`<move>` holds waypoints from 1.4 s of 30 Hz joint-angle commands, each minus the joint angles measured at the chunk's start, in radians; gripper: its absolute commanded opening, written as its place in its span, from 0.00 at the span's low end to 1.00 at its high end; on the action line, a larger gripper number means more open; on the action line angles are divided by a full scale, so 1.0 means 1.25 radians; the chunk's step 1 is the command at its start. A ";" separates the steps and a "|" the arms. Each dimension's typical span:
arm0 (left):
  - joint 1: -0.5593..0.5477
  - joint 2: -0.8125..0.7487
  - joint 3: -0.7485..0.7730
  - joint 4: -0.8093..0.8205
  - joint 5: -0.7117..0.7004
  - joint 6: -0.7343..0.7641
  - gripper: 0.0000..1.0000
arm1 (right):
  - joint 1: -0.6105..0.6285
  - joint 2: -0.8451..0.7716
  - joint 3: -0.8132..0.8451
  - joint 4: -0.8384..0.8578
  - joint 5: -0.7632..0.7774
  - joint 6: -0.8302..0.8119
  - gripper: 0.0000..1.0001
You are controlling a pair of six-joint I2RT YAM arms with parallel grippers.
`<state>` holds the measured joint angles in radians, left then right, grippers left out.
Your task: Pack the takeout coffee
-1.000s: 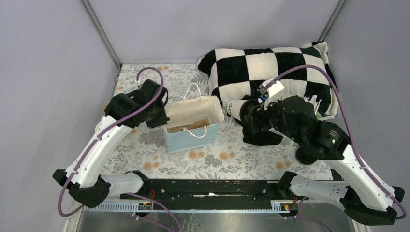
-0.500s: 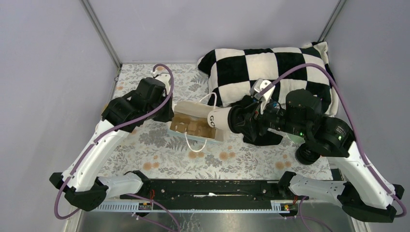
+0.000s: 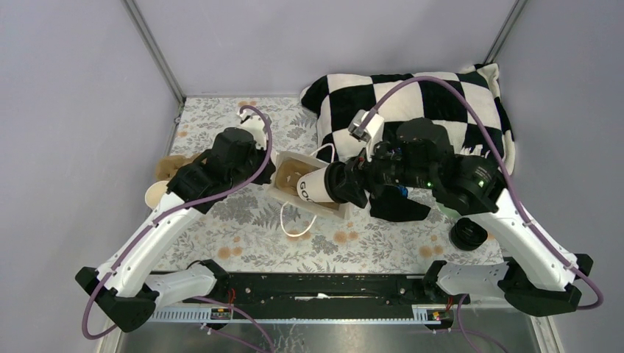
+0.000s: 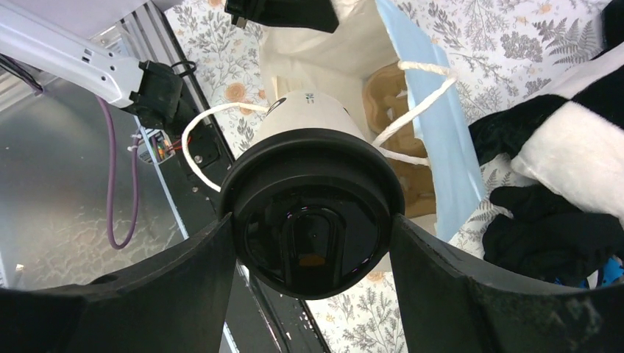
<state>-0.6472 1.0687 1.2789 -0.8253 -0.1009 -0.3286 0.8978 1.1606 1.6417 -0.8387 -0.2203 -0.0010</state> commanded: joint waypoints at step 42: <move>-0.004 -0.221 -0.304 0.168 0.003 -0.095 0.00 | 0.295 0.240 -0.064 0.092 0.455 -0.560 0.44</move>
<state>-0.6472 0.8360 0.9375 -0.6502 -0.0868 -0.4385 1.2613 1.5005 1.6478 -0.8669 0.3248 -0.5812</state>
